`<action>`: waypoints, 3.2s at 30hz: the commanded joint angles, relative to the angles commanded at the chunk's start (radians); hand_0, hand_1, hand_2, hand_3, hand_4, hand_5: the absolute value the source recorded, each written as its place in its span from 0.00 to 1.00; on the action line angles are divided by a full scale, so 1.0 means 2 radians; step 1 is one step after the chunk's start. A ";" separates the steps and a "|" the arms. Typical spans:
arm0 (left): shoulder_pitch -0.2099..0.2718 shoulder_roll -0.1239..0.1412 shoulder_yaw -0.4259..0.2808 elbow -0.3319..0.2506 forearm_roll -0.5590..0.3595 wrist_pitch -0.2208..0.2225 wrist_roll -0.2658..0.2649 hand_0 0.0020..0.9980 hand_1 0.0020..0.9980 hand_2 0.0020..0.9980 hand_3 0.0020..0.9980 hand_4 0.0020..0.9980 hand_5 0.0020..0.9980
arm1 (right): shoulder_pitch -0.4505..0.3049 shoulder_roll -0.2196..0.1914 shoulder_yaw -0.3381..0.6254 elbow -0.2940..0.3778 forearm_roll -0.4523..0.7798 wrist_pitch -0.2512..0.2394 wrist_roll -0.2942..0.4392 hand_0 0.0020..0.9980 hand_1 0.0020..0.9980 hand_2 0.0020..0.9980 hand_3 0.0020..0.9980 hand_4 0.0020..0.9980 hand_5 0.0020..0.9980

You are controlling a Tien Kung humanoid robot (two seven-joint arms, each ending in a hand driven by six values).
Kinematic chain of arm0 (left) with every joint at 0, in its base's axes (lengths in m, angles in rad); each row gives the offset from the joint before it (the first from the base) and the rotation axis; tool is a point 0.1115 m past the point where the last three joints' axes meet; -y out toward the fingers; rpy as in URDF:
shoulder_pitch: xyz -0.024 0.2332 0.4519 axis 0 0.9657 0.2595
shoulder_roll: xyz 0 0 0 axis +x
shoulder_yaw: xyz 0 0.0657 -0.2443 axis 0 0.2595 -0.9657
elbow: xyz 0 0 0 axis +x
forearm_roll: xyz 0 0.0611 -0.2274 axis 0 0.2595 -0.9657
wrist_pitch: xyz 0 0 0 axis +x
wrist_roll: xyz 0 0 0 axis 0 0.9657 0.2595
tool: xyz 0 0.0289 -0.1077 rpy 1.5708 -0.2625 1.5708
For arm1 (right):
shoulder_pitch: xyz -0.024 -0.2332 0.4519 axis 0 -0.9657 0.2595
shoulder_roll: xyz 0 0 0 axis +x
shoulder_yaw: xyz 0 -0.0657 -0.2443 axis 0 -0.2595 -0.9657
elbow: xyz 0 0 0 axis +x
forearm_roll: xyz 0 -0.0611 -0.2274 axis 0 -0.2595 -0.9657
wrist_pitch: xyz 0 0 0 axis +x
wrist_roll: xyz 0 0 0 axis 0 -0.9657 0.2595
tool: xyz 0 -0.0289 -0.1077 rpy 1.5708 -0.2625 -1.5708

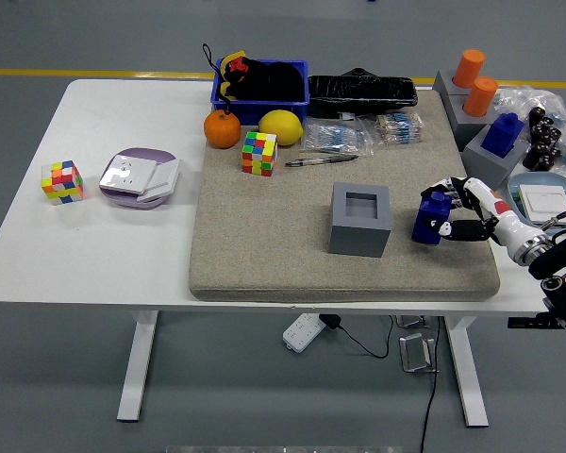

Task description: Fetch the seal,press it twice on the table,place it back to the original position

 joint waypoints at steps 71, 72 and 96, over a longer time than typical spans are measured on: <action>-0.001 -0.003 -0.005 0.001 -0.001 0.000 0.000 0.82 0.82 0.79 0.84 0.80 0.40 | 0.049 0.011 -0.070 0.097 0.051 0.022 -0.002 0.46 0.38 0.40 0.45 0.64 0.00; -0.001 -0.003 -0.005 0.001 -0.001 0.000 0.000 0.82 0.82 0.79 0.84 0.80 0.40 | 0.049 0.011 -0.071 0.098 0.051 0.022 -0.002 0.46 0.38 0.40 0.45 0.64 0.00; 0.000 -0.001 -0.001 0.000 -0.002 -0.001 0.000 0.82 0.82 0.79 0.84 0.80 0.40 | 0.045 0.015 -0.076 0.088 0.049 0.021 -0.002 0.47 0.38 0.40 0.45 0.64 0.00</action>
